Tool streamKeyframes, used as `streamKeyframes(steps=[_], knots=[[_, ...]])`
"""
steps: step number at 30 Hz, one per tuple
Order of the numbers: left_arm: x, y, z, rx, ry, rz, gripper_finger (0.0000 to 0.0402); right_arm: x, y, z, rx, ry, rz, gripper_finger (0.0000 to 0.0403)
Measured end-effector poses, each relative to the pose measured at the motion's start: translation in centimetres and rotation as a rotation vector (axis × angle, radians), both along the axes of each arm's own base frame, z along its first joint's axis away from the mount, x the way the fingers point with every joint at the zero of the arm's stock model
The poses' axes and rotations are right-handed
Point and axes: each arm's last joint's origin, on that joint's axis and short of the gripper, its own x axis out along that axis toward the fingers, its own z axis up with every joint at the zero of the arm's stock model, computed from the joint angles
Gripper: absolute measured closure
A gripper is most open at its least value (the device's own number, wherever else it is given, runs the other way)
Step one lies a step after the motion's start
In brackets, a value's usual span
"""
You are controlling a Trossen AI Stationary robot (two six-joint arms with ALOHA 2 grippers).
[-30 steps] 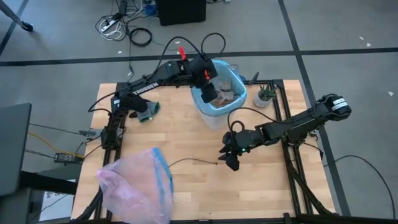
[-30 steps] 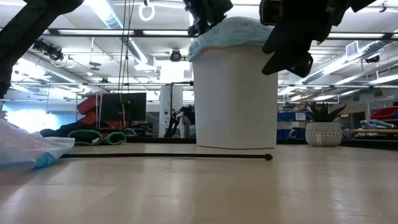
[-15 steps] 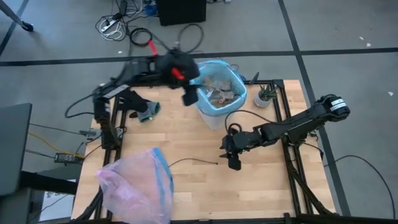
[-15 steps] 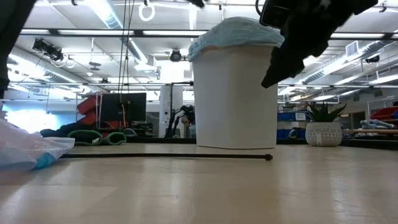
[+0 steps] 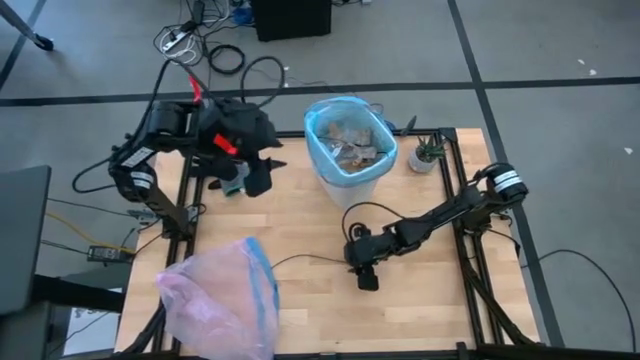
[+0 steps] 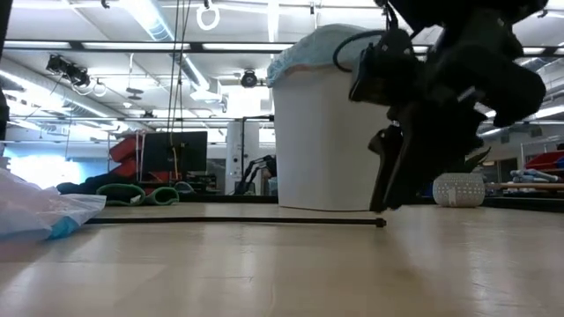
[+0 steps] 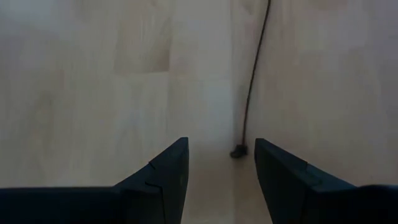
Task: Place trash/remove bag and relplace
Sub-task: Put the cable tie into the trash bin
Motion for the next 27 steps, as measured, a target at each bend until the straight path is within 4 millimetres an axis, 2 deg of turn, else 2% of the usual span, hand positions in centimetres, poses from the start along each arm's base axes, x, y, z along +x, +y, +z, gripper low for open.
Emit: streamKeyframes(steps=[7, 12, 16, 18, 23, 27], knots=[[0.4, -1.7, 0.0, -0.006, -0.016, -0.035, 0.0189, 0.6, 0.2, -2.3, -0.002, 0.034, -0.072, 0.0250], [1.0, -2.9, -0.3, 0.002, -0.009, -0.072, 0.0189, 0.6, 0.0, -3.8, -0.014, 0.094, -0.146, 0.0296], [0.7, -3.6, -0.4, 0.038, 0.013, -0.071, 0.0189, 0.1, 0.2, -4.1, -0.050, 0.138, -0.172, 0.0369], [0.5, -3.8, -0.6, 0.064, 0.038, -0.055, 0.0189, -0.2, 0.3, -4.2, -0.074, 0.165, -0.171, 0.0393], [0.0, -3.8, -1.0, 0.100, 0.095, -0.002, 0.0189, -0.8, 0.5, -4.2, -0.104, 0.191, -0.222, 0.0401], [-0.1, -3.8, -1.0, 0.114, 0.101, 0.002, 0.0189, -1.8, 0.7, -2.8, -0.127, 0.188, -0.238, 0.0402]])
